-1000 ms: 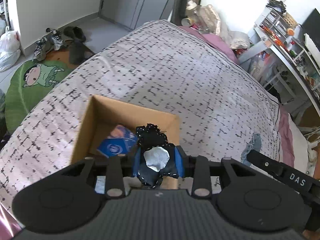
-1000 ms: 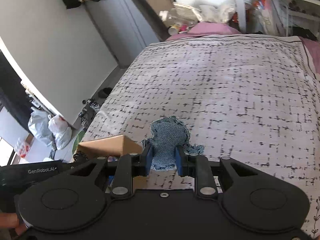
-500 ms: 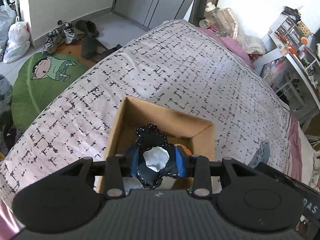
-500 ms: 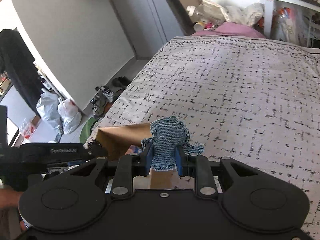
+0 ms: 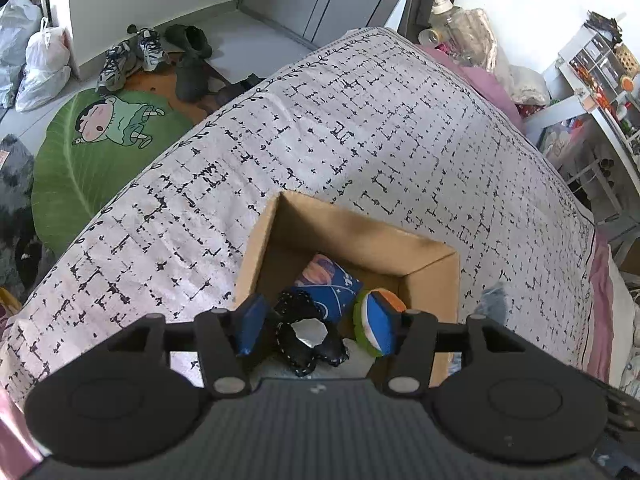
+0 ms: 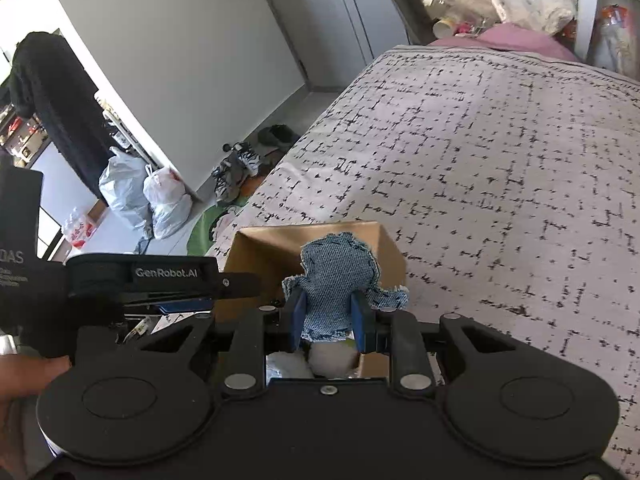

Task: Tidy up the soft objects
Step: 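Carry the black lace item and denim patch over the box with both grippers, then open both grippers to drop the lace item and denim patch into the box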

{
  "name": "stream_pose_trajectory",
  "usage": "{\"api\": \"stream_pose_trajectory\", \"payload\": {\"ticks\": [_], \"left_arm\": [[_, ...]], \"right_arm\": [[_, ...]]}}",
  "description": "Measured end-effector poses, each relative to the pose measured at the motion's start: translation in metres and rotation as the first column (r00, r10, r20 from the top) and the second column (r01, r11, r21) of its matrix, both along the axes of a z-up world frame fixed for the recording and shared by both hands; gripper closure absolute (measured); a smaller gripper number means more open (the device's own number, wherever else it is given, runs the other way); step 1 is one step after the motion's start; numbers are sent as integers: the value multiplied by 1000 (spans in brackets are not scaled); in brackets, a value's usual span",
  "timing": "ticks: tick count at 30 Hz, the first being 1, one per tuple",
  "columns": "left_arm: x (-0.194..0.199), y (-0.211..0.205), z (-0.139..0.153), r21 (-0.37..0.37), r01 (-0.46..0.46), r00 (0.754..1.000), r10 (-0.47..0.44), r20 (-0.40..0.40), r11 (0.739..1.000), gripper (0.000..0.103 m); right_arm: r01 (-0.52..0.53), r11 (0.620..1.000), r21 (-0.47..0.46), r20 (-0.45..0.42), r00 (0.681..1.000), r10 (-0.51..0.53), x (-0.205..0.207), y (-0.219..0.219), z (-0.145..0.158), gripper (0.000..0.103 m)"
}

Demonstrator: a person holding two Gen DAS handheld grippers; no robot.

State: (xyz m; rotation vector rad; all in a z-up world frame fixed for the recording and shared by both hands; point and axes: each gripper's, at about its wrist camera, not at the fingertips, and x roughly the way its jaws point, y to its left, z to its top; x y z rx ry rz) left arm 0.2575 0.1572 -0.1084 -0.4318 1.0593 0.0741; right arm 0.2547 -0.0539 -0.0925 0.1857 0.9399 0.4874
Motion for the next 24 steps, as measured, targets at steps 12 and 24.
{"api": "stream_pose_trajectory", "payload": {"ticks": [12, 24], "left_arm": [[-6, 3, 19, 28, -28, 1000, 28, 1, 999, 47], [-34, -11, 49, 68, -46, 999, 45, 30, 997, 26]], "right_arm": [[-36, 998, 49, -28, 999, 38, 12, 13, -9, 57], [24, 995, 93, -41, 999, -20, -4, -29, 3, 43]]}}
